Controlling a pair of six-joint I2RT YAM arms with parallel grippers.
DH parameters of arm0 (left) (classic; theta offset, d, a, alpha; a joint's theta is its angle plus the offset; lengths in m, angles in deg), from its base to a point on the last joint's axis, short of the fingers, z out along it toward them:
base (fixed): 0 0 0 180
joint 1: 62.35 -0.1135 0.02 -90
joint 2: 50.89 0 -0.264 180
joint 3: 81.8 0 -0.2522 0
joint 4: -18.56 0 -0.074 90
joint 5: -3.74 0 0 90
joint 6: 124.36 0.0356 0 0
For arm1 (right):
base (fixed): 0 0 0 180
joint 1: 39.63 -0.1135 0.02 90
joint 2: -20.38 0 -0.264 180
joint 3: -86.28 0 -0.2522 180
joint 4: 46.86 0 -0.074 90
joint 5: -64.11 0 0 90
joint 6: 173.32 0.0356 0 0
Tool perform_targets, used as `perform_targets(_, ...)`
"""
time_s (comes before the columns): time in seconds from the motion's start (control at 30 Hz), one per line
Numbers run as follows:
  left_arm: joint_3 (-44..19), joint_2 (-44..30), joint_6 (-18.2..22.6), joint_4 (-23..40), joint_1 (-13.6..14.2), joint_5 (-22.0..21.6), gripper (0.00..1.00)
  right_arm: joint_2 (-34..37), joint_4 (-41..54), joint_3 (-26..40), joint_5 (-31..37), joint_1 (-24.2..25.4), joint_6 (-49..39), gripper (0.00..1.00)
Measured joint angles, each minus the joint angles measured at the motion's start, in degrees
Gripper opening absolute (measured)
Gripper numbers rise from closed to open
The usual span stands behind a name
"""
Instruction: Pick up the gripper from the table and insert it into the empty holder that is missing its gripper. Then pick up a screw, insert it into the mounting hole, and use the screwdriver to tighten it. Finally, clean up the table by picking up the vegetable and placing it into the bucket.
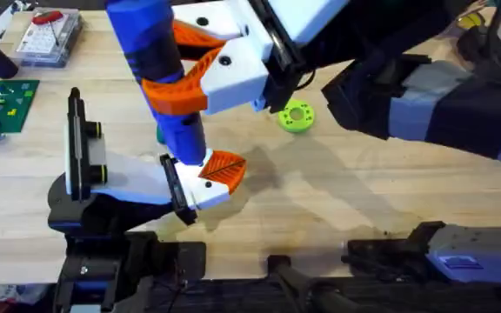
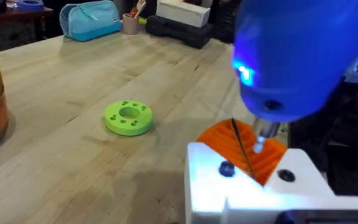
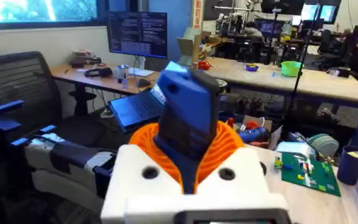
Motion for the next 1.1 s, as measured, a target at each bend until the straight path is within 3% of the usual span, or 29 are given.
perform_targets(1.1,0.0,0.0,0.0,0.0,0.0,0.0,0.01,0.48,3.04,-0.02,0.02,0.81,-3.8,0.054)
